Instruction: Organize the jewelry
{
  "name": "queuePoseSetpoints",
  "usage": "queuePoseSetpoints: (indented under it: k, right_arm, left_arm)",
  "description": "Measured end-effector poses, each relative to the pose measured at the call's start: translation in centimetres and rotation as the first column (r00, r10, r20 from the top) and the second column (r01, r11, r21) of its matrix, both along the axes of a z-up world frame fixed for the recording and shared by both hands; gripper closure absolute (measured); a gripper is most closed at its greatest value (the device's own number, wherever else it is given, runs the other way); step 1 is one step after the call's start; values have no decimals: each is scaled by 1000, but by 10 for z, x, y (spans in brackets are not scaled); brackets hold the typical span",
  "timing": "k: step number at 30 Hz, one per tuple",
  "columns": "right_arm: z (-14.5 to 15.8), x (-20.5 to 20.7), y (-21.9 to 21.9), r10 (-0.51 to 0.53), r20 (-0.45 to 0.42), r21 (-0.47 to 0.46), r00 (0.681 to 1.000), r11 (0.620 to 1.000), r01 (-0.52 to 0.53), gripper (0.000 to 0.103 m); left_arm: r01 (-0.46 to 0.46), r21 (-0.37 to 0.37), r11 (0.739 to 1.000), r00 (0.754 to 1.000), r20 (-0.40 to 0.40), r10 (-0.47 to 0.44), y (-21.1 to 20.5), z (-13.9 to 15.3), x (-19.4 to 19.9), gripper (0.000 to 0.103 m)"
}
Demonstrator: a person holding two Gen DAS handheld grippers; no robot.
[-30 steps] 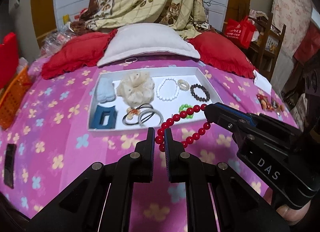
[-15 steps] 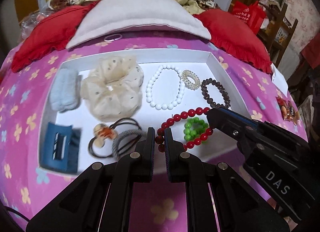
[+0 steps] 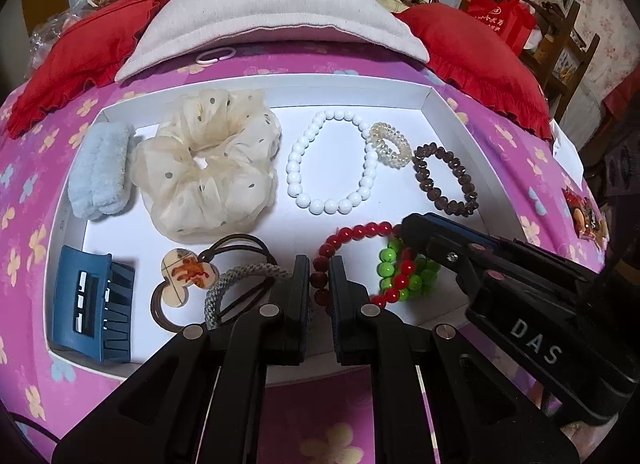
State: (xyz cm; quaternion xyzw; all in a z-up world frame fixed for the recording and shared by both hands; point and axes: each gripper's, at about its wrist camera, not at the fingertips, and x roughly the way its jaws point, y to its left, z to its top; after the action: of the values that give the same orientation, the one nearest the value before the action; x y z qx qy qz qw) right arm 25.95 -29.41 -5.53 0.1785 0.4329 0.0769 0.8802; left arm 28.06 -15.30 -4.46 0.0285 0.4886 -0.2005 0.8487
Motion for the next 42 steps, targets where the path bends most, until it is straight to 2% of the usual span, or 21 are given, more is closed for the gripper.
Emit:
queuePoseSetpoints:
  k: [4, 6, 8, 9, 11, 14, 15, 16, 19, 22, 23, 25, 28, 30, 42]
  right_arm:
    - [11, -9, -3, -12, 27, -12, 1000, 1000, 12, 76]
    - [18, -16, -5, -15, 42, -13, 999, 1000, 15, 76]
    - [26, -29, -5, -19, 57, -22, 998, 1000, 20, 75]
    - [29, -35, -4, -20, 63, -26, 998, 999, 22, 73]
    - [34, -49, -2, -23, 71, -30, 997, 999, 25, 72]
    - [39, -70, 1, -26, 80, -31, 996, 999, 29, 71]
    - [41, -78, 3, -28, 83, -33, 996, 999, 31, 69]
    - [43, -87, 5, -30, 87, -35, 996, 999, 33, 69]
    - [49, -113, 14, -32, 107, -46, 994, 998, 37, 65]
    - [56, -136, 24, -29, 125, -70, 992, 997, 38, 64]
    - [58, -143, 28, -27, 130, -77, 991, 996, 37, 63]
    - [63, -158, 35, -23, 140, -93, 990, 995, 37, 61]
    - [68, -175, 45, -16, 150, -109, 989, 993, 33, 60]
    - [71, -185, 52, -8, 152, -120, 988, 992, 27, 60]
    - [81, -226, 82, 10, 172, -199, 985, 980, 25, 59]
  left_arm:
    - [5, -17, 1000, 1000, 28, -5, 4, 14, -11, 90]
    - [5, -26, 1000, 998, 59, -3, 8, 25, -22, 85]
    - [-13, -18, 1000, 993, 115, 15, 14, 39, -39, 66]
    - [-27, -10, 1000, 989, 145, 28, 17, 44, -46, 61]
    - [-78, 22, 997, 967, 245, 71, 26, 59, -69, 45]
    - [-149, 50, 987, 915, 385, 119, 38, 77, -101, 33]
    - [-181, 58, 982, 886, 443, 137, 43, 84, -116, 33]
    - [-197, 63, 978, 871, 470, 144, 46, 88, -122, 32]
    - [-258, 60, 964, 801, 571, 179, 60, 107, -156, 20]
    - [-297, 25, 954, 747, 629, 216, 74, 122, -180, 16]
    - [-314, 13, 949, 725, 649, 230, 79, 128, -190, 9]
    - [-339, -18, 941, 689, 676, 261, 89, 139, -207, 0]
    - [-366, -69, 928, 641, 705, 305, 102, 150, -232, 0]
    - [-355, -85, 931, 641, 702, 309, 108, 155, -242, 0]
    - [-339, -94, 936, 712, 624, 321, 133, 149, -286, 0]
